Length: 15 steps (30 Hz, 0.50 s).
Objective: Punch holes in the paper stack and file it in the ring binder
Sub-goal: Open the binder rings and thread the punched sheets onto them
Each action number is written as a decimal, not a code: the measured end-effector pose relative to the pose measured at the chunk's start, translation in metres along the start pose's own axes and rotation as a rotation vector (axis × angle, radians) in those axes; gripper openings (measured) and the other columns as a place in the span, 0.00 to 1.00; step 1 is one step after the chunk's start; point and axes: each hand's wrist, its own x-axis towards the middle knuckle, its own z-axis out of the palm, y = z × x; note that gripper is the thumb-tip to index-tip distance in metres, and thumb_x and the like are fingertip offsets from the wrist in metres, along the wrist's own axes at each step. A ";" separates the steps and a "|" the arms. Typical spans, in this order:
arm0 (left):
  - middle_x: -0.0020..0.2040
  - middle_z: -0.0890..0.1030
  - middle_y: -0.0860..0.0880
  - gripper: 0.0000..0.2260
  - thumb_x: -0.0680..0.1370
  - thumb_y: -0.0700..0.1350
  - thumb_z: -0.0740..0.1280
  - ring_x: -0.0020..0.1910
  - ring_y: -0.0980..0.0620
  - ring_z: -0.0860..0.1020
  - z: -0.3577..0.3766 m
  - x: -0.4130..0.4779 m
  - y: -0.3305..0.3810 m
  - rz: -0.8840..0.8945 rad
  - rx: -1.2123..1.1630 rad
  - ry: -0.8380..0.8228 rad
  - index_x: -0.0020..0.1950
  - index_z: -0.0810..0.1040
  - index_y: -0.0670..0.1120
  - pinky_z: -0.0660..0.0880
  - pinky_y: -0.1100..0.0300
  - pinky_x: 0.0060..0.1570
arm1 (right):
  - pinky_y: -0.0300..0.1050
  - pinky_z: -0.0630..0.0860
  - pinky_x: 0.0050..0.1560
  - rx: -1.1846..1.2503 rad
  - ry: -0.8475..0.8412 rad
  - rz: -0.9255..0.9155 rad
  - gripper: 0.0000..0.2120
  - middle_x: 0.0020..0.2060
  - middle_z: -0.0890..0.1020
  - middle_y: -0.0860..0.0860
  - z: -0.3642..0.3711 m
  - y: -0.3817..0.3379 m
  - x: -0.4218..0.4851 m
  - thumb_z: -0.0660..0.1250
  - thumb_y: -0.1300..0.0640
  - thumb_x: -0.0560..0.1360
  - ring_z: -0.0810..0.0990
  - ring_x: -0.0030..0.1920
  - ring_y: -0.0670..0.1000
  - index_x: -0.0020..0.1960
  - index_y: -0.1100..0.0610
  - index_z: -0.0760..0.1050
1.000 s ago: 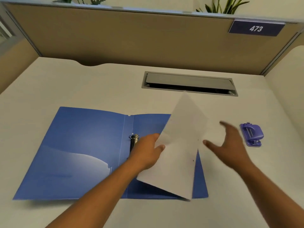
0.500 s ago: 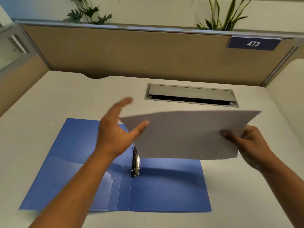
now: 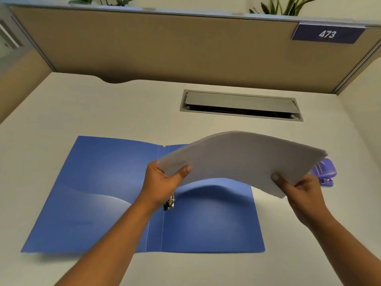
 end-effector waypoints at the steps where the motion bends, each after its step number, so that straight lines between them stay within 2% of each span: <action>1: 0.42 0.86 0.60 0.13 0.70 0.37 0.75 0.44 0.60 0.84 0.002 -0.001 -0.003 -0.008 0.026 -0.016 0.47 0.83 0.55 0.79 0.65 0.44 | 0.43 0.81 0.44 -0.020 -0.006 0.012 0.15 0.42 0.86 0.39 0.001 0.004 -0.002 0.75 0.35 0.62 0.84 0.42 0.42 0.46 0.40 0.83; 2: 0.41 0.85 0.62 0.13 0.71 0.37 0.75 0.43 0.61 0.83 0.004 -0.002 -0.005 -0.012 0.057 -0.039 0.47 0.83 0.55 0.78 0.67 0.42 | 0.46 0.81 0.46 -0.020 -0.008 0.033 0.14 0.43 0.86 0.38 0.002 0.008 -0.003 0.75 0.39 0.63 0.84 0.43 0.41 0.48 0.40 0.82; 5: 0.41 0.84 0.65 0.15 0.72 0.34 0.73 0.41 0.64 0.82 0.010 -0.004 -0.009 0.001 0.099 -0.105 0.49 0.82 0.55 0.75 0.71 0.39 | 0.44 0.81 0.44 -0.031 -0.004 0.060 0.15 0.41 0.86 0.38 0.004 0.019 -0.005 0.76 0.36 0.60 0.83 0.44 0.42 0.46 0.34 0.82; 6: 0.41 0.84 0.66 0.15 0.73 0.35 0.72 0.41 0.64 0.81 0.011 -0.003 -0.009 -0.003 0.110 -0.107 0.48 0.82 0.56 0.75 0.72 0.39 | 0.48 0.82 0.46 -0.026 0.003 0.060 0.12 0.41 0.86 0.40 0.004 0.024 -0.003 0.77 0.41 0.63 0.83 0.44 0.44 0.46 0.36 0.82; 7: 0.39 0.84 0.67 0.15 0.73 0.35 0.72 0.39 0.64 0.81 0.012 -0.003 -0.008 -0.008 0.120 -0.103 0.48 0.81 0.57 0.74 0.72 0.37 | 0.53 0.81 0.49 -0.023 0.013 0.060 0.11 0.42 0.85 0.42 0.004 0.027 -0.002 0.76 0.50 0.68 0.82 0.45 0.46 0.47 0.37 0.80; 8: 0.37 0.83 0.67 0.14 0.73 0.36 0.72 0.37 0.64 0.80 0.013 -0.001 -0.007 -0.012 0.128 -0.092 0.46 0.81 0.57 0.73 0.73 0.35 | 0.54 0.80 0.50 -0.027 0.028 0.049 0.16 0.45 0.83 0.41 0.004 0.030 0.000 0.74 0.58 0.71 0.82 0.46 0.47 0.50 0.38 0.77; 12: 0.32 0.82 0.64 0.11 0.74 0.40 0.73 0.34 0.64 0.78 0.015 0.006 -0.007 -0.001 0.150 -0.039 0.40 0.81 0.57 0.73 0.71 0.33 | 0.36 0.82 0.42 -0.062 0.022 0.008 0.18 0.43 0.85 0.38 0.001 0.029 0.007 0.71 0.59 0.71 0.83 0.46 0.42 0.53 0.39 0.75; 15: 0.35 0.83 0.61 0.11 0.73 0.39 0.74 0.38 0.64 0.80 0.015 0.009 -0.009 -0.006 0.117 -0.006 0.43 0.81 0.57 0.75 0.71 0.36 | 0.31 0.80 0.40 -0.071 0.042 -0.017 0.18 0.42 0.83 0.40 0.000 0.029 0.012 0.69 0.66 0.74 0.82 0.43 0.40 0.50 0.41 0.75</action>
